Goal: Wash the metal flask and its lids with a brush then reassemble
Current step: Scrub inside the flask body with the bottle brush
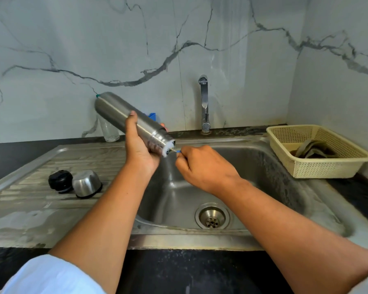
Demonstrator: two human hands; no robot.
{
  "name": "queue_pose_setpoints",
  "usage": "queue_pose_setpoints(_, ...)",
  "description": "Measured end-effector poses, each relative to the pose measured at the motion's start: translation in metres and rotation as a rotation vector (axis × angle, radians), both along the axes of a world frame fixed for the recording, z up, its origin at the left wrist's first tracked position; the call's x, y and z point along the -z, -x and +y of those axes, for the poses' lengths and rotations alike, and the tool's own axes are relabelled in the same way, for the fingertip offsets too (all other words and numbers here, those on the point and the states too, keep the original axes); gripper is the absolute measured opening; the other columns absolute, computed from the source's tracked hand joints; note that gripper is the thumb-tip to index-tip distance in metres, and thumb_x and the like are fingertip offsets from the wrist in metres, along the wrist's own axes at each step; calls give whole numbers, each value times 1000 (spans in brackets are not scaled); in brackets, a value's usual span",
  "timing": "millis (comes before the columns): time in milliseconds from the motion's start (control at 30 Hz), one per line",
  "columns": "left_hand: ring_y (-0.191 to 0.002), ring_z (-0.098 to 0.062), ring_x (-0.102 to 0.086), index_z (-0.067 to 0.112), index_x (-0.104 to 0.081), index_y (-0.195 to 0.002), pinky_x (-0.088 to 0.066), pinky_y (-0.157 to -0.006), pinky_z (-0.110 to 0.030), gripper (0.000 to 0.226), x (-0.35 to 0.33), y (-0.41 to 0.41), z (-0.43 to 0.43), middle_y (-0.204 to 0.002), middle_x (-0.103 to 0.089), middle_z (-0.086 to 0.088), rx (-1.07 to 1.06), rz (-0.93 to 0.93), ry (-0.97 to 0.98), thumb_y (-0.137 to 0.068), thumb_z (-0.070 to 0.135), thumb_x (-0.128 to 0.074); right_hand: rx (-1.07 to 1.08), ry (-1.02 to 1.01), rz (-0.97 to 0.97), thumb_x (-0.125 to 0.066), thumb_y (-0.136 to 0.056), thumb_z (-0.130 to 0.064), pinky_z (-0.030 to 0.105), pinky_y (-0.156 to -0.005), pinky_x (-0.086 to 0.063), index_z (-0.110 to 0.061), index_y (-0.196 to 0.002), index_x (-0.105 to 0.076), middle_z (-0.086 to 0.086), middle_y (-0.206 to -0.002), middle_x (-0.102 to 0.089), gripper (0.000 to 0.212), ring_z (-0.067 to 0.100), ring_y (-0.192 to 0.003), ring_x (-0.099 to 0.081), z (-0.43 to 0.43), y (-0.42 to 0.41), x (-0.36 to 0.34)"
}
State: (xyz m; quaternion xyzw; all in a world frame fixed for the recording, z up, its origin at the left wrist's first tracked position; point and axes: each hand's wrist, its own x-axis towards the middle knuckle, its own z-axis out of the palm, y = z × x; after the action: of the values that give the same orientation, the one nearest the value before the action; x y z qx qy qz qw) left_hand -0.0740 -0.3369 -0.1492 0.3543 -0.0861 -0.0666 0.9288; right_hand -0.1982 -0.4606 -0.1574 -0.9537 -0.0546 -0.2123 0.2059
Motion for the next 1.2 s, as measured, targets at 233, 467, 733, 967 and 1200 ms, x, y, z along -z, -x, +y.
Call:
queue_pose_setpoints(233, -72, -24, -69, 7, -56, -119, -60, -70, -35, 59, 12, 2, -5, -81, -66, -13, 19, 15, -42, -86, 54, -71, -16, -44, 36, -38, -102, -36, 32, -52, -33, -19, -87, -51, -6, -68, -48, 26, 18, -62, -50, 10, -3, 0)
queue_pose_setpoints(467, -73, -25, -68, 8, -57, -121, -59, -73, -35, 60, 4, 0, 0, -84, -65, -13, 39, 3, 12, -87, 56, -70, -25, -81, 44, -38, -102, -34, 33, -59, -35, -17, -85, -56, 0, -73, -55, 30, 25, -68, -54, 5, 0, -1)
queue_pose_setpoints(733, -107, -25, -73, 16, -62, -122, -56, -99, -44, 64, 4, 10, -11, -114, -76, -10, 81, 52, -307, -87, 70, -65, 220, -30, -38, -36, -103, -41, 36, -59, -40, -18, -107, -58, 5, -79, -57, 32, 32, -71, -56, -10, -3, 2)
queue_pose_setpoints(967, -108, -35, -71, 9, -59, -118, -56, -99, -56, 57, -10, 18, -14, -115, -72, -18, 95, 191, -119, -86, 52, -77, 268, 69, 1, -38, -104, -39, 37, -63, -39, -15, -112, -60, 7, -84, -60, 33, 30, -71, -49, -8, -5, 2)
queue_pose_setpoints(1200, -71, -23, -70, 10, -64, -115, -62, -73, -39, 54, -6, -3, 12, -82, -69, -8, -13, 208, 42, -82, 48, -82, 56, 17, 61, -40, -102, -36, 32, -51, -29, -22, -69, -42, 0, -67, -50, 36, 21, -59, -47, -6, -1, 0)
